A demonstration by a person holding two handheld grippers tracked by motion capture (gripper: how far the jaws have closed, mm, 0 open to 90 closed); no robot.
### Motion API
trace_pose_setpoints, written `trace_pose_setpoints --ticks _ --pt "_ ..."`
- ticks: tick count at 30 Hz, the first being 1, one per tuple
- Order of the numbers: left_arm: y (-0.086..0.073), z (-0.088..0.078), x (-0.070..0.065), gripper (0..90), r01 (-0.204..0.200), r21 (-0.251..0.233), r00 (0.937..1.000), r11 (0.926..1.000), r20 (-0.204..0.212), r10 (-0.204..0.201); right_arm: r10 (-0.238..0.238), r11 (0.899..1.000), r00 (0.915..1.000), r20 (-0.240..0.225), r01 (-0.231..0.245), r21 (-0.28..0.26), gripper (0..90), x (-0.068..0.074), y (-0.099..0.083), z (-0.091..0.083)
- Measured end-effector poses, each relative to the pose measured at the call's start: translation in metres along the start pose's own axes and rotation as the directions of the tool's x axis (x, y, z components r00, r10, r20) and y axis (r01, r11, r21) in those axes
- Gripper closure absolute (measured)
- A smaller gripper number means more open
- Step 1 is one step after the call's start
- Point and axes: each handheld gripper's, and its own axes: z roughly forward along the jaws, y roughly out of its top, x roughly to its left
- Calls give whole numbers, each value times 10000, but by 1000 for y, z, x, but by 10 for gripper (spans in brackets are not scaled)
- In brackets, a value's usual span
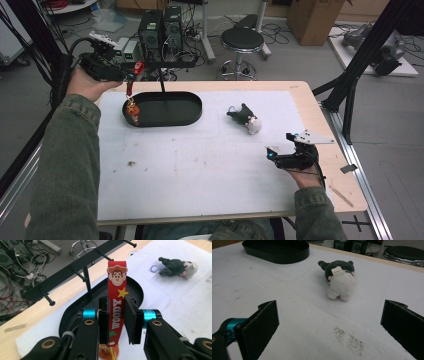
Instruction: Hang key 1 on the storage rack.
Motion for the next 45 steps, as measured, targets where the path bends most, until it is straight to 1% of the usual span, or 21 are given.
trace_pose_setpoints --ticks 4,5,6,7,9,12,16,18,19,22,23,25,28,29,32,33,35,40,42,43,45 --pt "4 4 8 751 46 -226 9999 9997 -107 -49 -22 10000 10000 21 22 7 7 1 0 -1" --pt "6 6 12 751 191 -741 9998 9971 -41 -194 -28 10000 10000 63 28 4 6 1 0 -1" --pt "6 6 12 750 191 -741 9998 9971 -41 -194 -28 10000 10000 63 28 4 6 1 0 -1" --pt "8 9 14 751 165 -1056 9994 9943 -301 -198 15 10000 10000 35 -16 57 7 1 0 -1" --pt "12 13 15 750 112 -1158 9990 9932 -425 -162 -12 9999 10000 28 12 126 7 1 -1 0" --pt "16 17 15 751 106 -1102 9988 9939 -465 -158 -158 9996 9999 16 158 213 7 -1 -1 3" --pt "17 23 15 751 121 -1104 9984 9938 -530 -181 -141 9995 9999 33 140 277 7 -2 -2 2" --pt "18 27 15 751 88 -986 9984 9951 -549 -143 -103 9996 9999 18 103 281 7 -1 -2 1" --pt "19 29 14 751 149 -1195 9981 9927 -572 -218 -129 9996 9999 2 129 263 7 -3 -3 0" --pt "24 31 12 751 131 -1235 9987 9923 -466 -190 -83 9997 10000 -39 84 240 7 -4 -4 0" --pt "31 34 10 751 -128 -927 9986 9956 -524 79 -12 9996 10000 -70 14 268 7 -4 -4 1" --pt "36 37 9 751 -255 -858 9977 9960 -645 200 24 9996 9999 -111 -21 274 7 -4 -4 1" --pt "42 39 7 751 -252 -870 9975 9959 -674 193 -29 9995 9999 -113 32 306 7 -4 -4 2" --pt "47 42 7 751 -307 -709 9964 9970 -813 249 -8 9995 9999 -140 12 319 7 -4 -4 2" --pt "51 45 7 751 -317 -615 9948 9976 -981 256 -21 9995 9999 -130 26 328 7 -4 -4 2" --pt "53 46 10 751 -256 -773 9944 9967 -1044 174 -19 9992 9999 -137 24 389 7 -5 -5 2" --pt "53 47 12 750 -181 -826 9951 9964 -980 100 9 9992 9999 -113 -4 397 7 -5 -6 1" --pt "53 54 17 750 -91 -908 9926 9958 -1214 -20 173 9989 9998 -43 -171 435 7 -8 -8 -1" --pt "53 56 17 750 -13 -1084 9937 9941 -1111 -108 141 9987 9999 -5 -140 490 7 -9 -9 -2" --pt "54 57 16 750 -43 -1224 9934 9925 -1139 -98 170 9986 9999 -13 -169 506 7 -9 -10 -2" --pt "57 59 15 750 -205 -1364 9900 9904 -1408 11 202 9980 9998 1 -202 591 7 -10 -11 -2"
